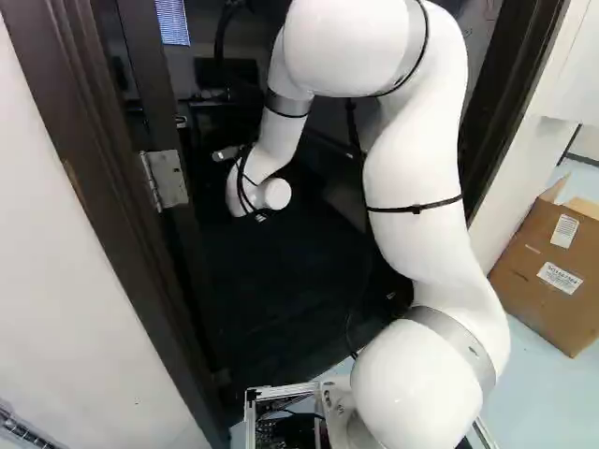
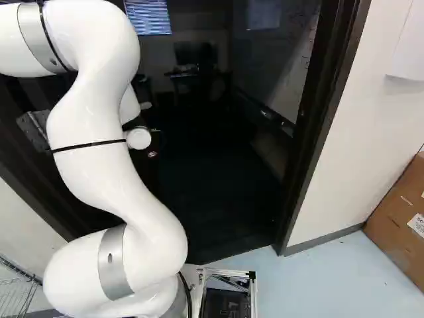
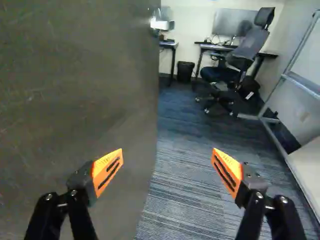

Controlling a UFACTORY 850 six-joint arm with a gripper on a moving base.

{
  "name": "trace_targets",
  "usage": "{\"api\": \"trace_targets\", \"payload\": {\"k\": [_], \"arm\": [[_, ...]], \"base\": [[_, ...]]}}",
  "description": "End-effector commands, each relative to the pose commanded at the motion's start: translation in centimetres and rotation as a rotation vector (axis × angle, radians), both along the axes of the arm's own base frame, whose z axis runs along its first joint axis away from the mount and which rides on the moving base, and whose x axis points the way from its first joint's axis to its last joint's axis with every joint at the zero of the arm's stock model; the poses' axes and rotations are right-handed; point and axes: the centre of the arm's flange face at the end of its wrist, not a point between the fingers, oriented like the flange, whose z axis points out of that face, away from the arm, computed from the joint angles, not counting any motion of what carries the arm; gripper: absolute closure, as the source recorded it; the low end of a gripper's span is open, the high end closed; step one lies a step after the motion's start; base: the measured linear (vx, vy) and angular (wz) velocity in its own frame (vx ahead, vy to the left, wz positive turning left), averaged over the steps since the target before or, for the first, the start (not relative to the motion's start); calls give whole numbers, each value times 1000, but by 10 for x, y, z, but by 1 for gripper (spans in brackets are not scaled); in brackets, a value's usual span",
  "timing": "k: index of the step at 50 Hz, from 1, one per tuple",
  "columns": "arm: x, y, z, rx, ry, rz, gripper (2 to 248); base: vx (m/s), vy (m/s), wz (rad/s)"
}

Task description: Open the door and move inside

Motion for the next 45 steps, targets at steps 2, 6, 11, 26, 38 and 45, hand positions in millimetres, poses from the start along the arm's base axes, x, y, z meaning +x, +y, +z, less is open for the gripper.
{"api": "trace_targets", "payload": {"k": [2, 6, 11, 26, 38, 45], "arm": [[0, -3, 0, 0, 1, -6, 3], [1, -10, 0, -1, 2, -16, 3], [1, -18, 1, -2, 4, -30, 3], [1, -42, 2, -4, 10, -70, 3], [-1, -61, 3, -6, 15, -102, 3], [-2, -73, 4, -7, 18, -121, 3]], "base": [[0, 0, 0], [0, 0, 0], [0, 0, 0], [0, 0, 0], [0, 0, 0], [0, 0, 0]]}}
